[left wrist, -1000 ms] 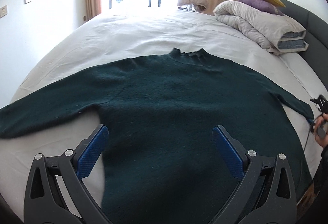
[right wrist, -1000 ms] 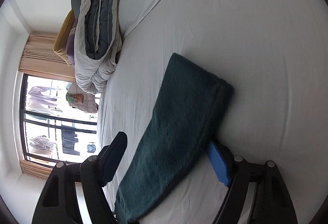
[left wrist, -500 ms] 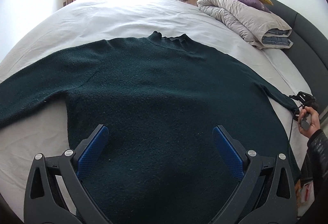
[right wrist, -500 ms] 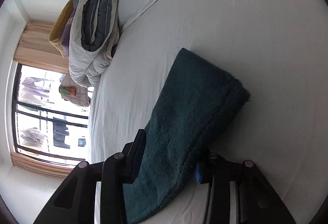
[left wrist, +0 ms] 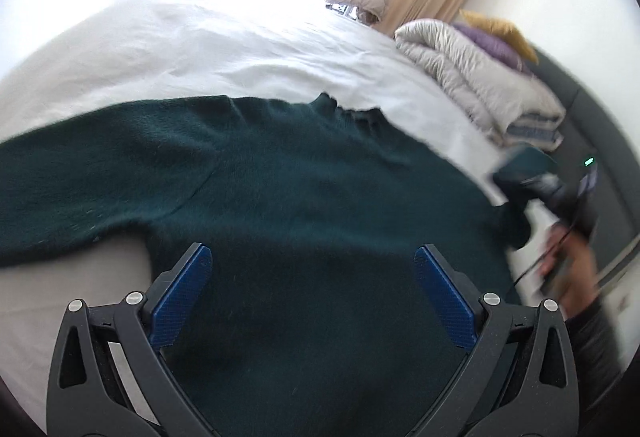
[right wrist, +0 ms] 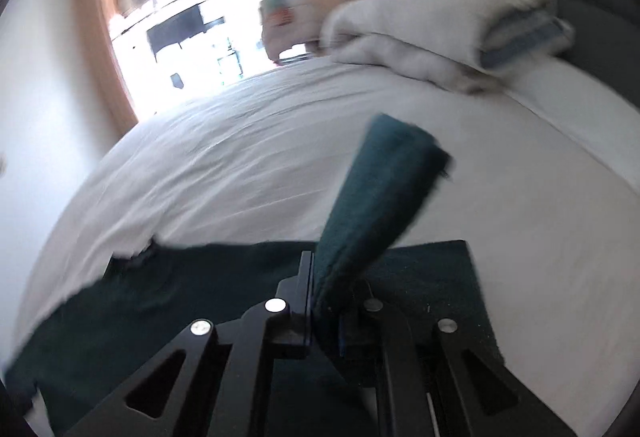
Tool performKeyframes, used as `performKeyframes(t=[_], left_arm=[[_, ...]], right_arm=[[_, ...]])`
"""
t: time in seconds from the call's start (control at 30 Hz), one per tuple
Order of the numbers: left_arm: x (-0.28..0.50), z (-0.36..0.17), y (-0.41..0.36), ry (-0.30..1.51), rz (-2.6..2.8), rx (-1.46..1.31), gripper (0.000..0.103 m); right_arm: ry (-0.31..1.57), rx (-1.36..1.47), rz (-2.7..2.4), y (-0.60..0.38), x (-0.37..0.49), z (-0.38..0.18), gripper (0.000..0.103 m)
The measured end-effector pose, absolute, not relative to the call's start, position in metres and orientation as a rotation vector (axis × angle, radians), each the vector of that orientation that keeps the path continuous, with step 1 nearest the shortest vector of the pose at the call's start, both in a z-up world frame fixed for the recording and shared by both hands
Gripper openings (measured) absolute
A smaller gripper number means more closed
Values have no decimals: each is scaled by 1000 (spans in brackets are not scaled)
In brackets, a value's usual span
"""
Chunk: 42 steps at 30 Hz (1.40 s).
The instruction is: Fold small clothes
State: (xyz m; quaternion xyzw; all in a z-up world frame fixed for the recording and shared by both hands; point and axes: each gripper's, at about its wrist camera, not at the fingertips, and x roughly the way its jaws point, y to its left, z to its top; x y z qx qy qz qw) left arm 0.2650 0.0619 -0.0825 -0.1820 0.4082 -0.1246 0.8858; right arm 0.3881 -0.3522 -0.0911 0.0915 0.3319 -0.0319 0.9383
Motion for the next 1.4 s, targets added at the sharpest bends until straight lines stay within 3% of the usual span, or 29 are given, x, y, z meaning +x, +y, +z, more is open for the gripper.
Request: performKeyframes(t=[0.13,0.23,0.8,0.83,0.97,1.07,1.1,1.17,1.2,1.23,1.4], left_arm=[[302,-87,67,922,-339,-508,103],[327,-91,59,951,-405,-544,103],[445,-148,-15,1149,-591,-897,101],[448,-150,-17,1155,-585,-893,96],[458,-166,-33,1231,-614,-895,35],[462,-176,-36,1223,-607,-919,18],[463,-177,-36,1216,-604,-923,16],[465,-175,-31,1195,-594,-913,12],[466,-171,-27,1178,-592,-908,11],[467,-169,-24,1169,-590,-904,9],[461,-148,5,1095,-534,-829,8]], right_arm=[[690,-183,49,-227,400,-119,9],[686,-341,69,-186,393,-145,10],[621,-381,137,-170,368,-143,10],[623,-371,139,-169,369,-142,10],[638,-344,165,-167,368,-140,11],[672,-350,181,-162,367,-145,13],[683,-341,187,-162,366,-144,20],[714,-282,202,-170,360,-141,48],[723,-220,214,-179,354,-136,67],[724,-117,226,-194,346,-131,77],[795,519,245,-296,327,-139,80]])
